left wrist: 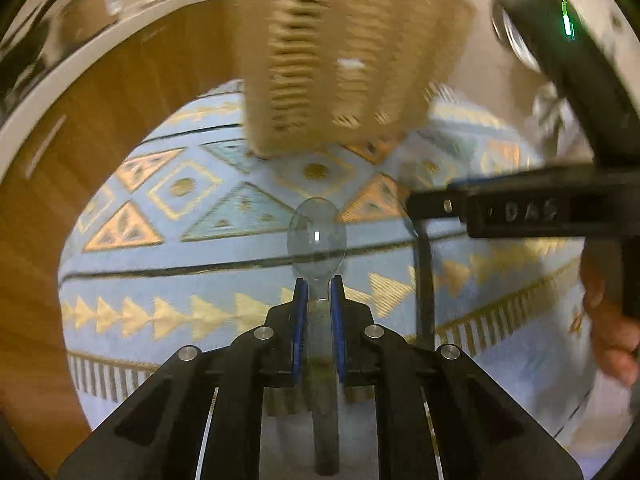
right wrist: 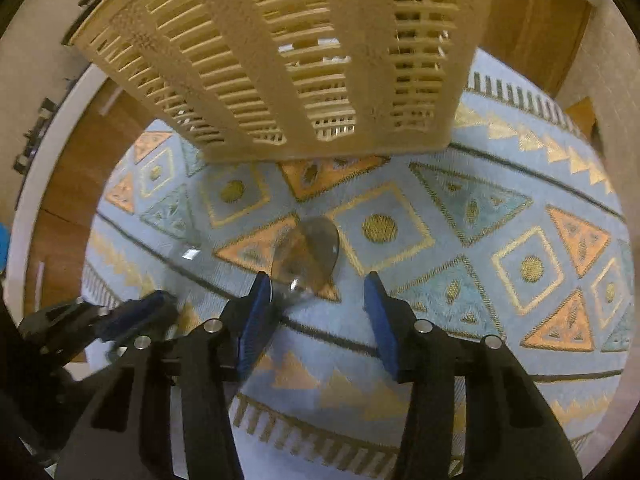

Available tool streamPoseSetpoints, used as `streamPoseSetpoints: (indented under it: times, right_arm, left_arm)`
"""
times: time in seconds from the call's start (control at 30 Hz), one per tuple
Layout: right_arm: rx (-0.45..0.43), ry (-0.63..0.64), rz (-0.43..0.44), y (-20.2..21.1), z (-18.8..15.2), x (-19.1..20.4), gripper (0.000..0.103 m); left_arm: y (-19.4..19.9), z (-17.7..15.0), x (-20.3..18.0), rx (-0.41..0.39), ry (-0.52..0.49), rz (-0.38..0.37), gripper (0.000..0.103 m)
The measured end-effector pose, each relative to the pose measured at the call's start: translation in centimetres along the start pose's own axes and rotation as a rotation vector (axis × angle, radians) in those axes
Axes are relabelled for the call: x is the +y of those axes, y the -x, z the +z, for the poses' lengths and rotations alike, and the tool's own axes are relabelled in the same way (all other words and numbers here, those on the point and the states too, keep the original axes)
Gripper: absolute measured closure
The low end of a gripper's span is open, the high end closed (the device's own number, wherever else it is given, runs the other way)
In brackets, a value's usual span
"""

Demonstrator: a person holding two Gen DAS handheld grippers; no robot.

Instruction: Organize utensils

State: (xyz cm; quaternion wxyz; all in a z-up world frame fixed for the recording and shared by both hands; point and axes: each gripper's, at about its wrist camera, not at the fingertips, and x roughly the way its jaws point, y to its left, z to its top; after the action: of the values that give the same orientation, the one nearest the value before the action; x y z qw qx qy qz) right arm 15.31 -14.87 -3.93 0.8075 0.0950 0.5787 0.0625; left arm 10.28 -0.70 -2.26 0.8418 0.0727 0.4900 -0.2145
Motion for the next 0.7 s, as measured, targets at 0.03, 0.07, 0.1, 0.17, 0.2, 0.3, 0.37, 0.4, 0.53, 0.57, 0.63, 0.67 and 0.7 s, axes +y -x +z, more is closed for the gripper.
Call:
streamPoseSetpoints:
  times: [0.03,0.07,0.1,0.17,0.2,0.3,0.37,0.4,0.53,0.57,0.63,0.67,0.7]
  right_arm:
    - [0.002,-0.002,-0.021,-0.1,0.0,0.3,0.059]
    - [0.005,-0.002,-0.046,-0.2,0.2,0.8,0.058]
    - [0.010,0.002,-0.061,-0.4,0.3,1.4,0.058]
    - [0.015,0.009,-0.096,-0.8,0.5,2.3,0.058]
    - [0.017,0.019,-0.123,-1.0,0.6,2.9,0.058]
    - [0.011,0.142,-0.176,-1.4,0.2,5.5,0.071]
    - [0.022,0.218,-0.189,-1.4,-0.1,6.4,0.072]
    - [0.032,0.272,-0.185,-1.4,-0.5,6.7,0.072]
    - [0.058,0.409,-0.146,-1.3,-1.7,6.9,0.073]
    - [0.070,0.434,-0.146,-1.2,-2.1,6.7,0.073]
    - [0.081,0.470,-0.159,-1.0,-2.7,6.5,0.073]
    - [0.082,0.480,-0.168,-0.9,-3.0,6.5,0.073]
    - [0.080,0.491,-0.177,-0.8,-3.4,6.4,0.074]
  left_arm:
    - [0.3,0.0,0.8,-0.009,0.035,-0.021,0.093]
    - [0.7,-0.1,1.8,-0.020,0.073,-0.035,0.093]
    - [0.9,-0.1,2.4,-0.026,0.091,-0.040,0.093]
    - [1.3,-0.3,3.5,-0.040,0.122,-0.051,0.093]
    - [1.5,-0.4,3.9,-0.044,0.130,-0.056,0.093]
    - [1.8,-0.7,3.8,-0.049,0.142,-0.070,0.093]
    - [1.8,-0.7,3.9,-0.050,0.142,-0.085,0.093]
    - [1.8,-0.8,3.8,-0.049,0.137,-0.094,0.093]
    - [1.4,-1.0,3.7,-0.039,0.122,-0.120,0.093]
    - [1.2,-1.1,3.6,-0.031,0.116,-0.127,0.093]
    - [0.7,-1.2,3.2,-0.013,0.102,-0.129,0.093]
    - [0.5,-1.2,3.0,-0.002,0.087,-0.115,0.093]
    - [0.4,-1.1,2.7,0.000,0.076,-0.102,0.093]
